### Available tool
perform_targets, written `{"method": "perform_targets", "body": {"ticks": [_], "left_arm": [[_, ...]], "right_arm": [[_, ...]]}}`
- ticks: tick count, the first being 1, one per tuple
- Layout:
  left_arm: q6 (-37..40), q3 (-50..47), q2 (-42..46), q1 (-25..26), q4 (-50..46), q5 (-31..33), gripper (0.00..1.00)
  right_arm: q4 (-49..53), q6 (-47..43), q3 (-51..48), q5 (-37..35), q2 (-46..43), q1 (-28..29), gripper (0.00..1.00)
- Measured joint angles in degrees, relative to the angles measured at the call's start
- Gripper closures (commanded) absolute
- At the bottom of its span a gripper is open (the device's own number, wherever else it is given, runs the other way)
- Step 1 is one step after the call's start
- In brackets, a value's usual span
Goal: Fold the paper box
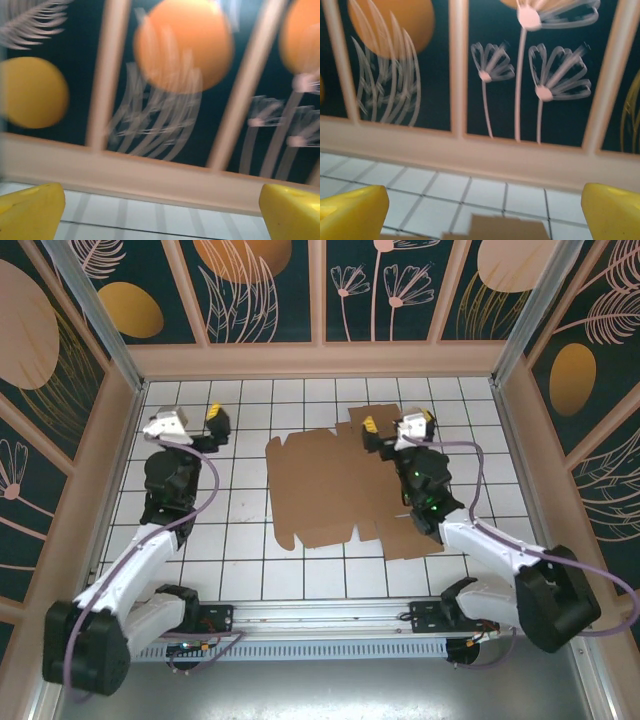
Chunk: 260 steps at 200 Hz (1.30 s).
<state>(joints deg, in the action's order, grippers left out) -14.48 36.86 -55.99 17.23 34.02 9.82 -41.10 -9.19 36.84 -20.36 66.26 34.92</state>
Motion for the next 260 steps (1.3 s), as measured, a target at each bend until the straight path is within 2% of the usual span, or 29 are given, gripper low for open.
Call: {"method": "perform_targets", "body": {"ticks": [9, 19, 30, 43, 56, 69, 84, 97, 104, 114, 125, 134, 149, 155, 162, 178, 187, 224, 243, 260], "left_arm": [[-1.9, 5.5, 1.4, 4.8, -8.2, 0.3, 0.01], [-5.1, 11.2, 2.5, 8.7, -16.9, 0.1, 0.01], [-8.5, 15.9, 3.6, 10.1, -25.4, 0.1, 0.01], [-13.9, 18.4, 5.2, 10.1, -33.9, 2.1, 0.01], [-17.5, 16.3, 7.2, 9.9, -38.0, 1.7, 0.01], [-20.9, 12.5, 7.2, 9.8, -39.8, -1.3, 0.01], [-24.1, 8.5, 2.5, 9.9, -40.3, -6.1, 0.02], [-26.3, 4.8, -4.2, 10.0, -38.4, -10.1, 0.07], [-27.3, 2.5, -7.3, 10.3, -37.1, -12.1, 0.11], [-28.7, -0.3, -11.0, 11.1, -36.4, -14.4, 0.28], [-29.2, -1.2, -14.6, 12.4, -36.8, -16.2, 0.40], [-29.3, -0.4, -17.5, 13.5, -36.5, -17.8, 0.57], [-29.2, 1.7, -21.6, 14.6, -35.1, -20.3, 0.83], [-29.3, 2.5, -23.1, 14.8, -34.0, -21.4, 0.92], [-29.3, 3.2, -24.5, 15.0, -32.7, -22.4, 1.00], [-30.1, 4.1, -28.1, 15.2, -29.9, -24.6, 1.00], [-30.7, 4.1, -30.2, 15.4, -28.2, -25.9, 1.00], [-32.8, 4.1, -36.5, 15.7, -25.7, -28.2, 1.00], [-33.0, 4.1, -37.3, 15.7, -26.0, -26.9, 1.00], [-33.0, 4.1, -37.3, 15.6, -26.4, -25.0, 1.00]], "right_arm": [[7.5, 2.3, 5.1, -1.0, -1.1, 2.4, 0.01], [16.5, 5.5, 11.3, 1.1, -1.9, 3.4, 0.01], [23.7, 9.4, 16.4, 7.3, -3.1, 1.7, 0.01], [28.5, 16.4, 17.6, 16.0, -6.1, -3.2, 0.01], [30.9, 24.2, 15.5, 24.5, -9.4, -9.5, 0.01], [29.7, 32.8, 10.7, 34.4, -11.3, -16.7, 0.01], [24.6, 41.8, 2.9, 45.4, -11.1, -23.8, 0.01], [23.6, 46.2, -2.3, 49.9, -8.4, -26.5, 0.01], [26.7, 46.6, -3.2, 49.7, -6.3, -26.1, 0.07], [31.1, 45.7, -2.8, 47.5, -3.5, -24.1, 0.14], [37.1, 43.8, -0.1, 42.3, 0.3, -19.7, 0.17], [40.5, 42.4, 2.6, 37.1, 3.5, -15.6, 0.24], [42.7, 40.4, 4.9, 31.2, 7.4, -11.0, 0.49], [43.2, 39.6, 5.0, 29.3, 8.6, -10.0, 0.65], [43.9, 39.2, 4.7, 27.6, 9.6, -9.8, 0.79], [45.4, 38.7, 3.7, 24.3, 11.7, -10.6, 0.97], [46.1, 38.1, 3.1, 22.9, 12.5, -11.1, 1.00], [47.1, 37.6, 1.1, 22.4, 12.8, -14.3, 1.00], [47.4, 37.6, 0.5, 24.6, 13.7, -16.2, 1.00], [47.3, 37.5, 0.5, 26.2, 17.2, -15.3, 1.00]]}}
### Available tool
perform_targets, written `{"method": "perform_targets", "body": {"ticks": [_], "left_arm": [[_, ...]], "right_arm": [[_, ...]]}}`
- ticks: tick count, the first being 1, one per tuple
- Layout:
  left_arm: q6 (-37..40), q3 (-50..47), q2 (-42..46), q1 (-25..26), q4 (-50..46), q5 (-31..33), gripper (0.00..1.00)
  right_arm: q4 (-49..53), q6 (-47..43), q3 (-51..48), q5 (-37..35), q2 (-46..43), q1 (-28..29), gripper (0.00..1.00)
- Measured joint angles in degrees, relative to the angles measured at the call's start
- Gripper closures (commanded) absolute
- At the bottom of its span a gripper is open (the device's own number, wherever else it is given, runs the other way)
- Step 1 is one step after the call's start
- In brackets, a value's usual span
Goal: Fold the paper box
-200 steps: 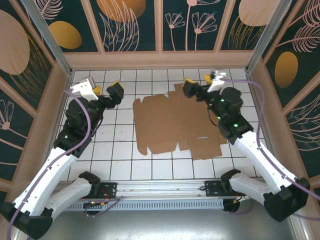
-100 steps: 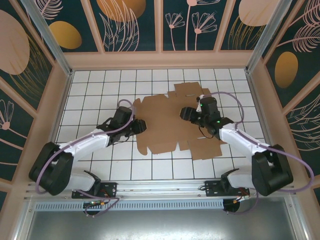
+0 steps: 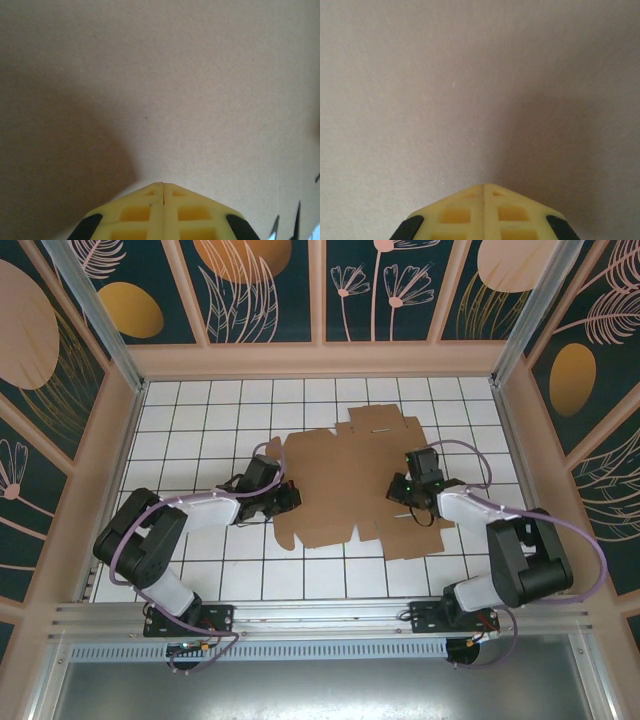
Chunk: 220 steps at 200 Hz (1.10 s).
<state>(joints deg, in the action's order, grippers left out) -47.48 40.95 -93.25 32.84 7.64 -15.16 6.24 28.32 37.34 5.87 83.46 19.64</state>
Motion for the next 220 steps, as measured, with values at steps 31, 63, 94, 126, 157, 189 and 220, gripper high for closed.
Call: {"method": "perform_targets", "body": {"ticks": [31, 63, 94, 126, 157, 189, 220], "left_arm": [[-2.0, -4.0, 0.6, -3.6, 3.2, 0.2, 1.00], [-2.7, -7.0, 4.6, -6.9, 1.5, 2.3, 1.00], [-0.6, -5.4, 11.9, -6.8, -2.9, 5.1, 1.00], [1.0, -4.0, 15.8, -6.8, -5.8, 6.9, 0.99], [1.4, -4.4, 14.9, -6.8, -10.2, 8.2, 1.00], [1.3, -8.7, 18.3, -6.8, -12.3, 9.3, 0.99], [1.4, -9.8, 22.4, -6.8, -13.0, 9.7, 0.98]], "right_arm": [[-3.0, 0.3, 0.6, 2.3, 4.9, 3.9, 1.00], [-6.5, 0.4, 5.1, 4.3, 10.8, 8.5, 1.00], [-7.8, -0.9, 11.5, 7.1, 17.1, 12.2, 1.00], [-7.4, -3.3, 18.7, 11.3, 22.8, 12.5, 0.91], [-7.1, -4.7, 19.8, 15.8, 20.9, 11.6, 0.53], [-10.1, -1.3, 9.9, 22.7, 8.0, 4.2, 0.24], [-9.6, -0.7, 2.7, 23.9, -0.1, -1.9, 0.24]]}}
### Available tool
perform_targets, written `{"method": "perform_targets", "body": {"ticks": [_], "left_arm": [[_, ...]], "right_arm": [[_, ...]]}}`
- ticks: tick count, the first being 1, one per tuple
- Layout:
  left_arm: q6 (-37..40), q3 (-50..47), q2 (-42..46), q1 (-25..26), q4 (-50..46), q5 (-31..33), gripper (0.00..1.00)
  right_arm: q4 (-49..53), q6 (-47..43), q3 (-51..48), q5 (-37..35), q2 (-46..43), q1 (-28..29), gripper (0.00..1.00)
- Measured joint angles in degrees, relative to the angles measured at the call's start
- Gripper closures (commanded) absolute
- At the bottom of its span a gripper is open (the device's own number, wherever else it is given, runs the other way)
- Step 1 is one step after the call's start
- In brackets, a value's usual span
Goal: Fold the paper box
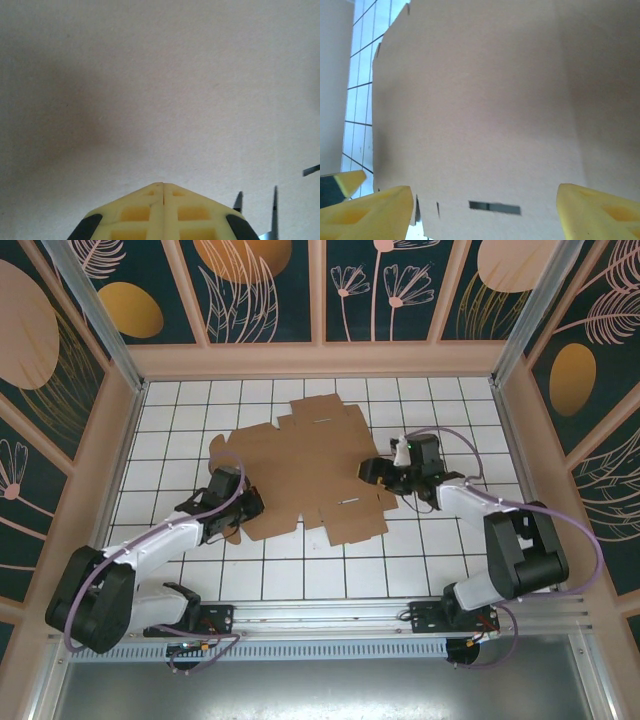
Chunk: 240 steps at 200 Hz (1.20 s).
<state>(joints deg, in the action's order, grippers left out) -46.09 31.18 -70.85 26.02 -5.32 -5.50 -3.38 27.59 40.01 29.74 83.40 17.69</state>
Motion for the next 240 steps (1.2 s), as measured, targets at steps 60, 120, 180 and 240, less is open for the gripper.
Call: {"method": "perform_targets", "body": {"ticks": [60, 120, 180, 240], "left_arm": [[1.0, 2.4, -9.8, 0.0, 0.8, -2.3, 1.00], [1.5, 3.9, -12.6, 0.0, 1.3, -2.8, 1.00], [2.5, 5.2, -17.2, -0.3, 3.8, -2.8, 1.00], [2.8, 5.5, -17.9, -0.2, 5.1, -2.5, 1.00]], "right_arm": [[4.2, -1.8, -6.6, -5.1, -0.8, 2.9, 0.24], [0.2, -1.8, -9.4, -3.6, -1.9, 6.2, 0.24], [-0.6, 1.1, -13.1, 1.0, -7.1, 8.1, 0.24], [1.3, 2.3, -14.0, 1.9, -9.9, 7.8, 0.26]]}}
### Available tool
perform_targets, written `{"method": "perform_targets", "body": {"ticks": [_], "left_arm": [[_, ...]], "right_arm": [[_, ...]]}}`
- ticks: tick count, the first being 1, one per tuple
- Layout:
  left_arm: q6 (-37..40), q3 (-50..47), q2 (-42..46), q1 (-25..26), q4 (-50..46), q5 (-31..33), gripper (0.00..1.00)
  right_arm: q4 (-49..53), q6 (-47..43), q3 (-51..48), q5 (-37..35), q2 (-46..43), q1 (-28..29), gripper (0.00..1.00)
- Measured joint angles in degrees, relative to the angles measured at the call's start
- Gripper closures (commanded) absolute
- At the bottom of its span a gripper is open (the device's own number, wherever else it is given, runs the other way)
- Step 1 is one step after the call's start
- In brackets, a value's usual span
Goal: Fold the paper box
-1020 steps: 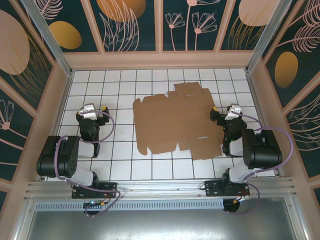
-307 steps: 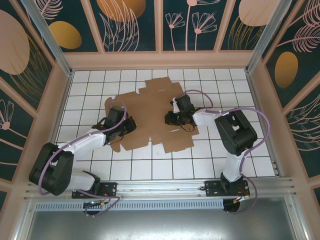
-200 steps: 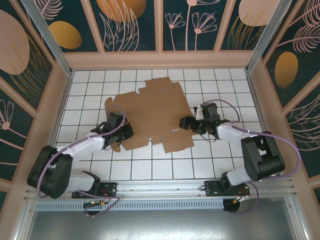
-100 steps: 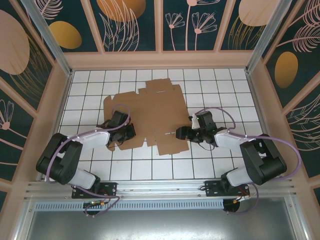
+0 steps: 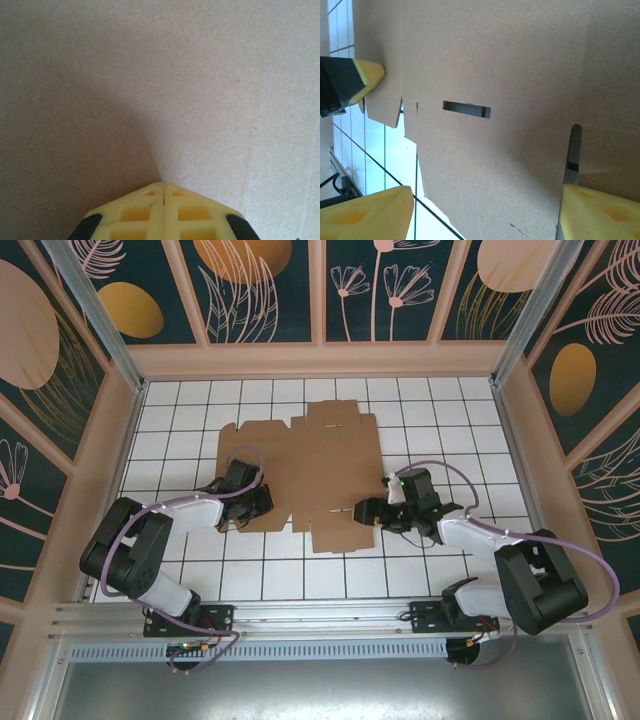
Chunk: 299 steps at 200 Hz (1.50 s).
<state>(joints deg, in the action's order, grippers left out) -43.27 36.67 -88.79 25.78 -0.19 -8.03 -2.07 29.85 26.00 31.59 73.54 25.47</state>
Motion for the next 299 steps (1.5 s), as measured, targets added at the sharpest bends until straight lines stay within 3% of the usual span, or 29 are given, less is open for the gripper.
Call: {"method": "perform_targets", "body": {"ticks": [93, 123, 187, 205, 249, 271, 281, 299], "left_arm": [[0.3, 0.5, -0.9, 0.0, 0.3, -0.7, 1.00], [0.3, 0.7, -1.0, -0.2, 0.4, -0.5, 1.00], [0.4, 1.0, 0.6, -0.3, -0.7, -0.5, 1.00], [0.6, 1.5, 2.9, -0.3, -2.3, -1.0, 0.92], [6.1, 4.3, 13.8, 2.2, -6.5, -2.0, 0.62], [16.0, 7.7, 20.2, 11.2, -8.6, 1.1, 0.58], [20.3, 9.8, 21.6, 15.2, -9.6, 1.8, 0.52], [27.8, 11.8, 22.2, 19.5, -10.4, 4.5, 0.48]], "right_arm": [[-3.4, 2.3, -4.3, 0.9, 0.5, 0.7, 0.28], [-4.4, 3.4, -3.3, 0.6, 1.7, 1.9, 0.35], [-11.5, 12.8, -9.3, 7.6, -4.4, -1.2, 0.76], [-13.9, 15.0, -9.7, 9.1, -5.3, -1.8, 0.83], [-18.6, 19.2, -9.7, 10.9, -5.9, -1.9, 0.86], [-19.3, 20.9, -9.7, 11.5, -5.9, -2.6, 0.86], [-19.8, 21.8, -9.6, 11.9, -5.8, -3.0, 0.86], [-21.5, 23.7, -9.5, 12.6, -5.1, -3.5, 0.86]]}}
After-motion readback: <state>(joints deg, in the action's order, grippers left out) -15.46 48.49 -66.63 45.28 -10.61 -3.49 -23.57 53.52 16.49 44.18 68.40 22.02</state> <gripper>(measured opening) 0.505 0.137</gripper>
